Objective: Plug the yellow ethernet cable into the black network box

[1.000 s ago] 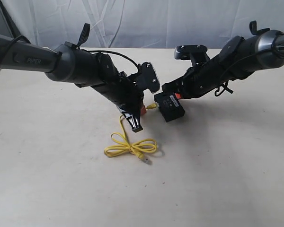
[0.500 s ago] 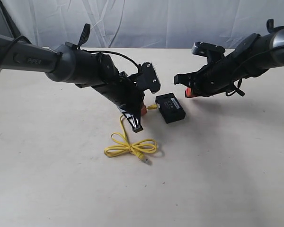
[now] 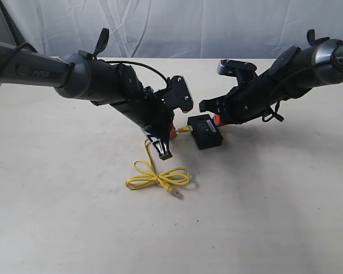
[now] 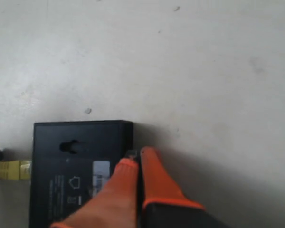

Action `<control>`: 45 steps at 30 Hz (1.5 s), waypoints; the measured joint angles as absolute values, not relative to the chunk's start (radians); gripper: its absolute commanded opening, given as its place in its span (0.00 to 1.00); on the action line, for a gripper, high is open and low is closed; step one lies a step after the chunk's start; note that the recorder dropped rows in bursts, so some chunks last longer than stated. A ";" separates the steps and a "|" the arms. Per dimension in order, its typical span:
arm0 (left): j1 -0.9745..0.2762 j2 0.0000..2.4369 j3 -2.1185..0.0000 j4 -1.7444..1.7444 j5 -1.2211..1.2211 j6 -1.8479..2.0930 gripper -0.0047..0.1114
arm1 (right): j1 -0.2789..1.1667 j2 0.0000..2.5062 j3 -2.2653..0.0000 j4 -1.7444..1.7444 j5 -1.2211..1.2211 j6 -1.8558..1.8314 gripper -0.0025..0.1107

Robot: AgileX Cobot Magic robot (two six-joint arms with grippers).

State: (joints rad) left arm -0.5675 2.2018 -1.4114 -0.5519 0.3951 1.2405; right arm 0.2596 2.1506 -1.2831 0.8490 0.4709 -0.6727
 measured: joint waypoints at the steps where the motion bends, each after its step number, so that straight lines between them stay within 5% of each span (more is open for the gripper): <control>1: -0.568 2.202 -1.411 -0.552 0.395 1.240 0.04 | 0.260 2.151 -1.283 0.853 0.470 -0.670 0.01; 20: -0.568 2.202 -1.411 -0.552 0.398 1.240 0.04 | 0.268 2.091 -1.283 0.812 0.456 -0.594 0.01; 30: -0.568 2.200 -1.414 -0.552 0.406 1.240 0.42 | 0.268 2.091 -1.283 0.795 0.468 -0.585 0.01; 45: -0.568 2.152 -1.411 -0.552 0.456 1.239 0.43 | 0.268 2.090 -1.283 0.777 0.486 -0.578 0.01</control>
State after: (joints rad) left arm -0.5675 2.1519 -1.4113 -0.5519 0.4561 1.2386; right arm 0.2684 2.0897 -1.2831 0.7772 0.4860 -0.5785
